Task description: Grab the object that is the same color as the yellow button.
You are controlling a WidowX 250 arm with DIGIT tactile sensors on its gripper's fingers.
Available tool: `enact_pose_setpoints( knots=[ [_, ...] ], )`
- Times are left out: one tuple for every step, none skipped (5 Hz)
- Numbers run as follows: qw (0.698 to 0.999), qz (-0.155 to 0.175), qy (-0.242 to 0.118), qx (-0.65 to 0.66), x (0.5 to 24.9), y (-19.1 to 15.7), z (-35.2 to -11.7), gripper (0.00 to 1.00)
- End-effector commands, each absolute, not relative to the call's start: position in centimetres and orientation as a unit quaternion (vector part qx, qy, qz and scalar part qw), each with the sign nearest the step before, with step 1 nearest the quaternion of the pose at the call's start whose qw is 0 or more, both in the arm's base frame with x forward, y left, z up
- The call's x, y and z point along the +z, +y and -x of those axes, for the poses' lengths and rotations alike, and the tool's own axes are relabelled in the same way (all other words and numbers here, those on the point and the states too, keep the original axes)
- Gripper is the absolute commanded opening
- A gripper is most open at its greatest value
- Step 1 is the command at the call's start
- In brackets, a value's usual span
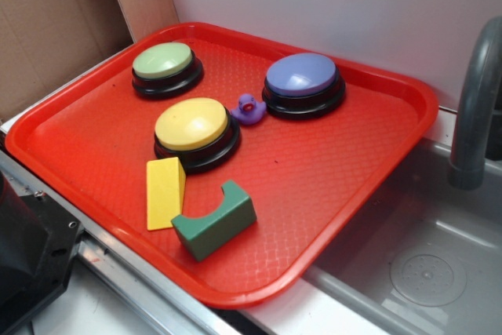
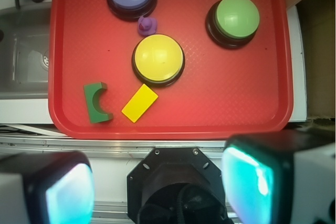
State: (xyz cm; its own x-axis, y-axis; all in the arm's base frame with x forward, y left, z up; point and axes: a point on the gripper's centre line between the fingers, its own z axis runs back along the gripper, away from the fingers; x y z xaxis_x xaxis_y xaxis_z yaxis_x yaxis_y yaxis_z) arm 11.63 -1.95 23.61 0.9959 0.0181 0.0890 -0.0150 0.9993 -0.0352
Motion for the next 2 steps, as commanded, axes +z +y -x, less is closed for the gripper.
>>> enact_pose_setpoints(
  knots=[
    [0.999, 0.017, -0.045, 0.008, 23.6, -2.0, -11.6, 1.00],
    [0.999, 0.030, -0.040, 0.000, 22.0, -1.7, -12.4, 1.00]
  ],
)
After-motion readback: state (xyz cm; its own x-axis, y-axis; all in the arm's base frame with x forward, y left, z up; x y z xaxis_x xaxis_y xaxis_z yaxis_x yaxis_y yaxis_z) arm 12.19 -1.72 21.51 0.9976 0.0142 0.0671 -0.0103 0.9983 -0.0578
